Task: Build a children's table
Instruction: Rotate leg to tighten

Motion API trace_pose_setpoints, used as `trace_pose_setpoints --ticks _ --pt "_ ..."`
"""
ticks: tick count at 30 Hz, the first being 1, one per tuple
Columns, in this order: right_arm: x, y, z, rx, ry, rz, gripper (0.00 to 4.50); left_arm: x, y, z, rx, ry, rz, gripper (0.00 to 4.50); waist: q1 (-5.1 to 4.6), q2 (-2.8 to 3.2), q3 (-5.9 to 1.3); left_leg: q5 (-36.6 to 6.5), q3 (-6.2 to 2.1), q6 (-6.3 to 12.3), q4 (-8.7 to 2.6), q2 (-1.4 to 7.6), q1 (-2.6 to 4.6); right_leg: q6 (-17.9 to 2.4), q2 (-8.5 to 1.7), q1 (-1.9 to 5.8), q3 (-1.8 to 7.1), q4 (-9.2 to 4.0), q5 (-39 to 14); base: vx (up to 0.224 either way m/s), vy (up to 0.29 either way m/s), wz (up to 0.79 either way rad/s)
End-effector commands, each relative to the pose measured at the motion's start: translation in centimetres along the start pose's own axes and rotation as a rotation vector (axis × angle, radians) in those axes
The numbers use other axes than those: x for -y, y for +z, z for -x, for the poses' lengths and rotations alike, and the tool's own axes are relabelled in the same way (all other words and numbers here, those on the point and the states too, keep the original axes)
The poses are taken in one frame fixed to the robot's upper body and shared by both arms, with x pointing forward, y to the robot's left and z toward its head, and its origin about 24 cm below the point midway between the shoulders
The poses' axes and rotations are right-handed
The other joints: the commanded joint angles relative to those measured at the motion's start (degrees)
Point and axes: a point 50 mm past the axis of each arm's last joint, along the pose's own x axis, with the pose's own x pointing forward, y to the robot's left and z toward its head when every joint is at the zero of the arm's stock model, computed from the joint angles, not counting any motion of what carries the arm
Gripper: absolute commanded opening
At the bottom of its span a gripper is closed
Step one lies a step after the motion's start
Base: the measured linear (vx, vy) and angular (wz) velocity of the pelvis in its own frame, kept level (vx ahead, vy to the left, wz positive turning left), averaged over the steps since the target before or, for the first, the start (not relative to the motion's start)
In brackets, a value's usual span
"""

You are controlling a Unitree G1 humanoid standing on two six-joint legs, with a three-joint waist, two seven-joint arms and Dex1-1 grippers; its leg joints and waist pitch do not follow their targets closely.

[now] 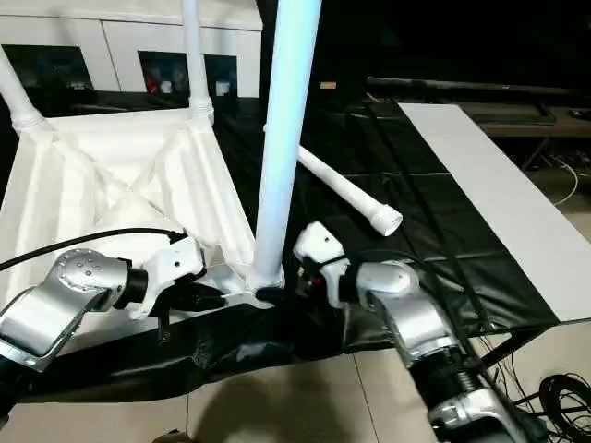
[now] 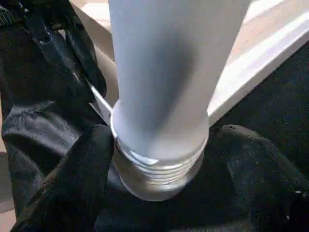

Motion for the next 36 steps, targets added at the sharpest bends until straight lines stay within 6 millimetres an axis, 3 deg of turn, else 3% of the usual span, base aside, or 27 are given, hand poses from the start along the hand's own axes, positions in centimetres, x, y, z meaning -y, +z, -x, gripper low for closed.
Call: trace_pose_setpoints --ticks 1,5,9,20,23,26,28,29,31,33,36 --pt "0.5 0.2 0.2 -0.004 -0.017 0.0 3.52 0.6 0.5 -0.5 0.013 -0.049 -0.036 0.0 -0.27 0.84 -3.0 -10.1 -0.06 0.92 -3.75 1.41 0.71 -10.4 -4.08 2.46 2.94 -4.05 -4.8 0.0 0.0 0.0" --pt "0.7 0.4 0.1 0.021 -0.029 -0.014 3.31 0.5 0.6 -0.5 0.016 -0.048 -0.039 0.0 -0.32 0.94 -3.0 -10.9 -0.12 0.64 -3.8 1.48 0.8 -10.4 -4.09 2.36 2.93 -4.12 -5.8 0.0 0.0 0.0" --pt "0.5 0.6 0.0 0.036 -0.013 -0.018 2.8 0.5 0.6 -0.5 0.017 -0.048 -0.041 0.0 -0.3 0.96 -3.08 -10.2 -0.13 0.69 -3.73 1.47 0.76 -10.5 -4.05 2.45 2.91 -3.94 -4.4 0.0 0.0 0.0" --pt "0.1 0.1 -0.3 0.071 0.009 -0.052 2.69 0.5 0.5 -0.7 0.007 -0.053 -0.039 0.0 -0.25 0.86 -3.13 -9.8 -0.09 0.89 -3.64 1.43 0.73 -10.9 -4.1 2.51 2.9 -3.84 -3.9 0.0 0.0 0.0" --pt "0.8 -1.3 -0.9 0.023 -0.16 -0.112 2.69 0.2 0.3 -1.4 -0.005 0.01 0.014 0.0 -0.58 0.88 -3.01 -10.2 -0.04 0.36 -3.72 1.47 0.65 -11.0 -4.19 2.35 2.96 -3.88 -5.0 0.0 0.0 0.0" --pt "1.5 -2.4 -1.5 -0.008 -0.313 -0.172 2.69 -0.4 0.4 -2.1 0.001 0.085 0.061 0.0 -0.74 0.81 -2.61 -14.2 -0.25 -0.98 -4.09 1.3 0.85 -9.6 -4.34 2.33 2.87 -4.73 -12.8 0.0 0.0 0.0" --pt "1.8 -2.9 -2.0 -0.008 -0.422 -0.246 2.69 -0.7 0.6 -2.9 0.014 0.139 0.093 0.0 -1.23 0.87 -2.42 -16.8 -0.35 -1.86 -4.25 1.25 1.17 -8.5 -4.4 1.93 2.98 -5.23 -17.8 0.0 0.0 0.0" --pt "2.1 -3.4 -2.6 -0.009 -0.525 -0.308 2.69 -1.1 0.8 -3.7 0.024 0.194 0.126 0.0 -1.4 0.87 -2.68 -17.6 -0.7 -2.12 -4.35 1.35 1.13 -8.0 -4.54 2.25 2.85 -5.27 -19.1 0.0 0.0 0.0" --pt "2.0 -3.5 -3.9 -0.01 -0.627 -0.362 2.69 -1.5 1.6 -5.1 0.053 0.276 0.196 0.0 -2.02 0.95 -2.65 -17.6 -0.7 -2.86 -4.39 1.22 0.88 -7.7 -4.41 2.12 2.88 -5.21 -18.5 0.0 0.0 0.0" --pt "1.6 -3.2 -5.2 0.002 -0.666 -0.397 2.69 -1.7 2.3 -6.2 0.08 0.329 0.248 0.0 -2.0 0.92 -2.79 -18.1 -0.78 -2.97 -4.27 1.16 1.18 -7.2 -4.43 1.97 2.85 -5.35 -18.7 0.0 0.0 0.0" --pt "0.6 -2.3 -7.2 0.035 -0.662 -0.419 2.69 -1.7 3.5 -7.5 0.118 0.37 0.276 0.0 -2.2 0.74 -2.89 -18.4 -0.65 -1.9 -4.11 1.14 1.15 -6.9 -4.35 1.76 2.95 -5.51 -17.4 0.0 0.0 0.0"
